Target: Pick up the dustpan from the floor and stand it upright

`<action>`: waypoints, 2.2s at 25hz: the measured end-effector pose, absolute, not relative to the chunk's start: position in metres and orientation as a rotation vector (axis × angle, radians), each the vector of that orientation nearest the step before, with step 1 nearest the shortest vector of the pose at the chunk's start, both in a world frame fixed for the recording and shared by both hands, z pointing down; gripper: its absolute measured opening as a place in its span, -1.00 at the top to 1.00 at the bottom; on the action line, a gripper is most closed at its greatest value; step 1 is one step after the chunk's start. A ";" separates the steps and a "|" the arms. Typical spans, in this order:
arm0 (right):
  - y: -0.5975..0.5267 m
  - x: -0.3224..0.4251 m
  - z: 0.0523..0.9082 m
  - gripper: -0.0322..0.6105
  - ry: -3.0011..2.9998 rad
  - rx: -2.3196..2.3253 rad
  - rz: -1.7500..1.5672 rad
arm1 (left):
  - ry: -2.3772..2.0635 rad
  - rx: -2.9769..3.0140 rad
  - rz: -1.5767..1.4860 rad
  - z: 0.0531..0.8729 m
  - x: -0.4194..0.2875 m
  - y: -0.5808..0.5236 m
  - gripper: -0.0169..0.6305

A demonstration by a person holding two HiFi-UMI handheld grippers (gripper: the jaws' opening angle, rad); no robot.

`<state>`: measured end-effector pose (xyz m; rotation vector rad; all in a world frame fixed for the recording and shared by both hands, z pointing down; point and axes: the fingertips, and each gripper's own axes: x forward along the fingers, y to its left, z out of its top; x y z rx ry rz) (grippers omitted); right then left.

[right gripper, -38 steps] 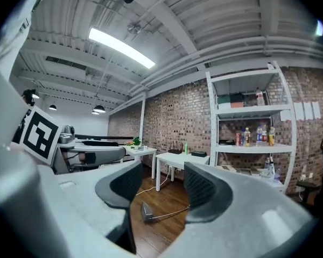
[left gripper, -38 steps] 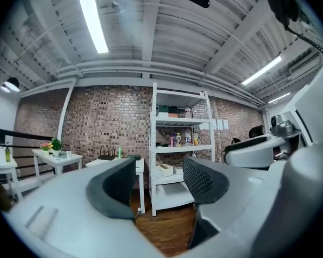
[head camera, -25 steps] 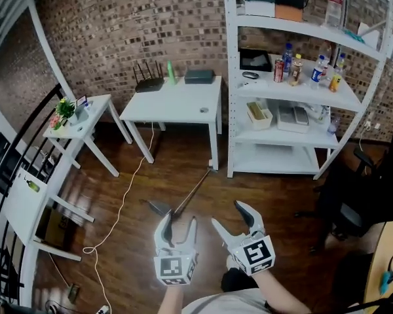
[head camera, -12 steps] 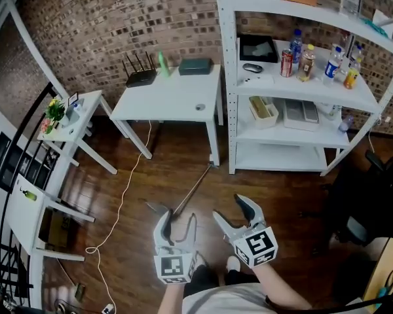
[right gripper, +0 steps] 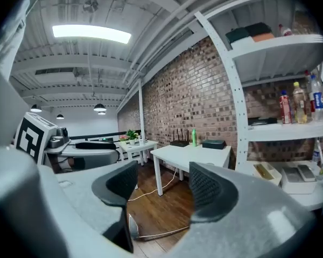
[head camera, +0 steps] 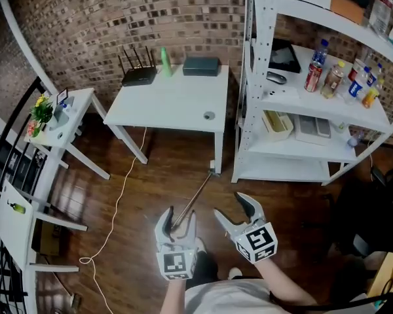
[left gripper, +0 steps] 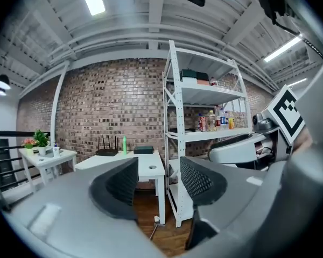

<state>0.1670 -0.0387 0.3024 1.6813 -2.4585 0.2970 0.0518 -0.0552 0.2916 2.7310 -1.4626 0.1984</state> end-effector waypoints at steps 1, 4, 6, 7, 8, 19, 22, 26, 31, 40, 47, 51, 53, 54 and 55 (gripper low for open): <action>-0.056 0.163 0.309 0.04 -2.448 1.675 0.313 | -1.463 2.728 0.195 0.295 0.047 -0.074 0.18; -0.112 0.151 0.333 0.04 -2.415 1.672 0.428 | -1.450 2.714 0.184 0.306 0.032 -0.131 0.18; -0.140 0.142 0.353 0.04 -2.393 1.664 0.527 | -1.431 2.689 0.190 0.317 0.019 -0.161 0.18; -0.151 0.137 0.363 0.04 -2.386 1.658 0.572 | -1.424 2.676 0.198 0.325 0.011 -0.173 0.18; -0.163 0.131 0.373 0.04 -2.383 1.648 0.614 | -1.424 2.663 0.207 0.335 0.003 -0.185 0.20; -0.288 0.120 0.640 0.04 -2.203 1.421 1.056 | -1.411 2.425 0.378 0.545 -0.031 -0.293 0.20; -0.299 0.121 0.749 0.04 -2.107 1.350 1.233 | -1.397 2.333 0.416 0.630 -0.029 -0.296 0.22; -0.313 0.110 0.896 0.04 -1.986 1.309 1.497 | -1.343 2.277 0.465 0.745 -0.031 -0.307 0.22; -0.325 0.095 1.051 0.04 -1.845 1.307 1.785 | -1.289 2.206 0.527 0.874 -0.034 -0.302 0.21; -0.343 0.092 1.220 0.04 -1.629 1.360 1.985 | -1.269 2.103 0.497 0.997 -0.038 -0.277 0.20; -0.363 0.097 1.283 0.11 -1.567 1.463 1.993 | -1.254 2.100 0.492 1.032 -0.038 -0.263 0.20; -0.376 0.090 1.269 0.50 -1.619 1.476 1.956 | -1.283 2.085 0.473 1.027 -0.053 -0.265 0.20; -0.379 0.080 1.242 0.52 -1.673 1.466 1.929 | -1.322 2.060 0.439 1.009 -0.063 -0.269 0.20; -0.381 0.074 1.224 0.54 -1.713 1.459 1.910 | -1.342 2.052 0.424 0.997 -0.066 -0.272 0.20; -0.383 0.068 1.205 0.56 -1.764 1.444 1.876 | -1.360 2.049 0.411 0.984 -0.069 -0.274 0.20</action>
